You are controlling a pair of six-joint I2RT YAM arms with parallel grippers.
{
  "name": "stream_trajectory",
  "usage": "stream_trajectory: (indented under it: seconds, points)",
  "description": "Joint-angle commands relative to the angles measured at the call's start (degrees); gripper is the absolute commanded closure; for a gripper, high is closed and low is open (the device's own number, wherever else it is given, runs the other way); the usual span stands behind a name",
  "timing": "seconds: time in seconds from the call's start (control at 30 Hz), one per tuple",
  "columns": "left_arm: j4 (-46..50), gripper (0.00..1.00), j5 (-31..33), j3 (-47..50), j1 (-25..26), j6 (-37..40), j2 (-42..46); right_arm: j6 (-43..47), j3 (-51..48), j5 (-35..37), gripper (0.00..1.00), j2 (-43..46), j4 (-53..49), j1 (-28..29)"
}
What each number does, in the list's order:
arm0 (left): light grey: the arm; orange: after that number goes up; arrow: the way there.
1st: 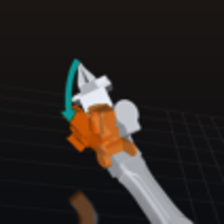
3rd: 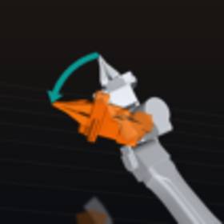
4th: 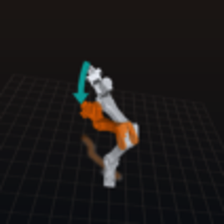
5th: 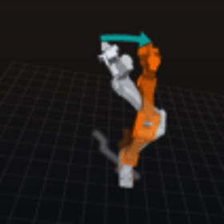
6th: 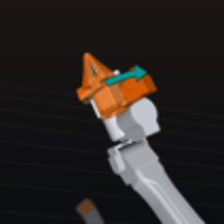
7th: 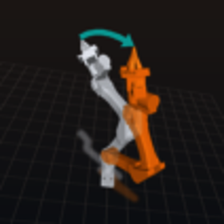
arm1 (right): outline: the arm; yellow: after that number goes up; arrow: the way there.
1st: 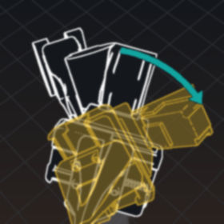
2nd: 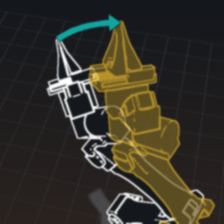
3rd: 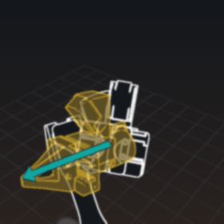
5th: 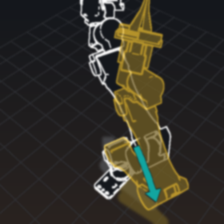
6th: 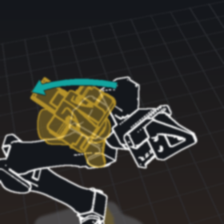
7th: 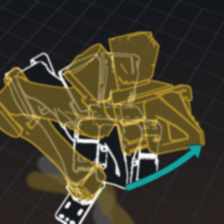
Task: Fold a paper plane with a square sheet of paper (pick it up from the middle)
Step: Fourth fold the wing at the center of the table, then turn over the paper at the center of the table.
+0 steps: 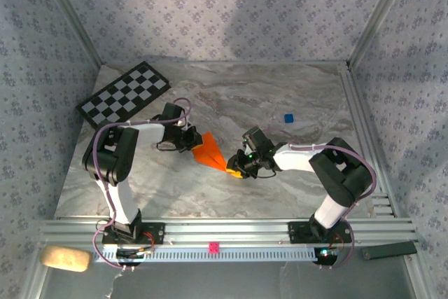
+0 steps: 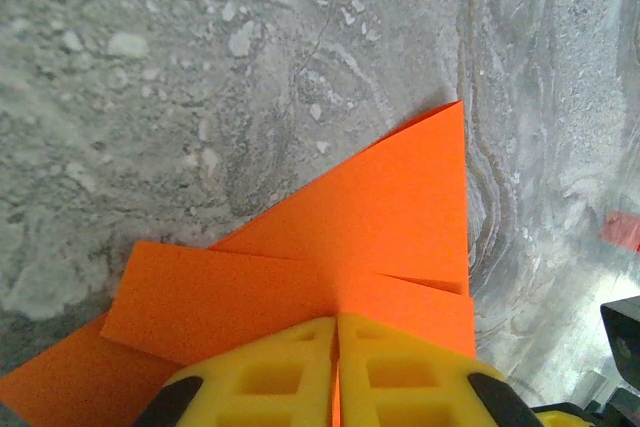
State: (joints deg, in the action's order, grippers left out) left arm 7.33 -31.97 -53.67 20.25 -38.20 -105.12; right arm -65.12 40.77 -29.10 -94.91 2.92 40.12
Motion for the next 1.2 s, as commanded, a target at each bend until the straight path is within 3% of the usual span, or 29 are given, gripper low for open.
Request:
stream_trajectory:
  seconds: [0.0,0.4,1.17]
  points:
    - [3.98,0.91,2.49,1.03,-0.48,0.04,-1.93,1.20,0.77,1.55,0.73,1.54,0.88,-0.21]
    - [3.83,0.91,2.52,1.02,-0.48,0.10,-1.99,2.06,-1.13,1.96,0.74,4.22,1.63,-0.89]
    - [3.64,0.91,2.17,1.12,-0.48,-0.05,-2.02,2.88,1.93,-2.11,0.75,-1.00,6.49,-0.70]
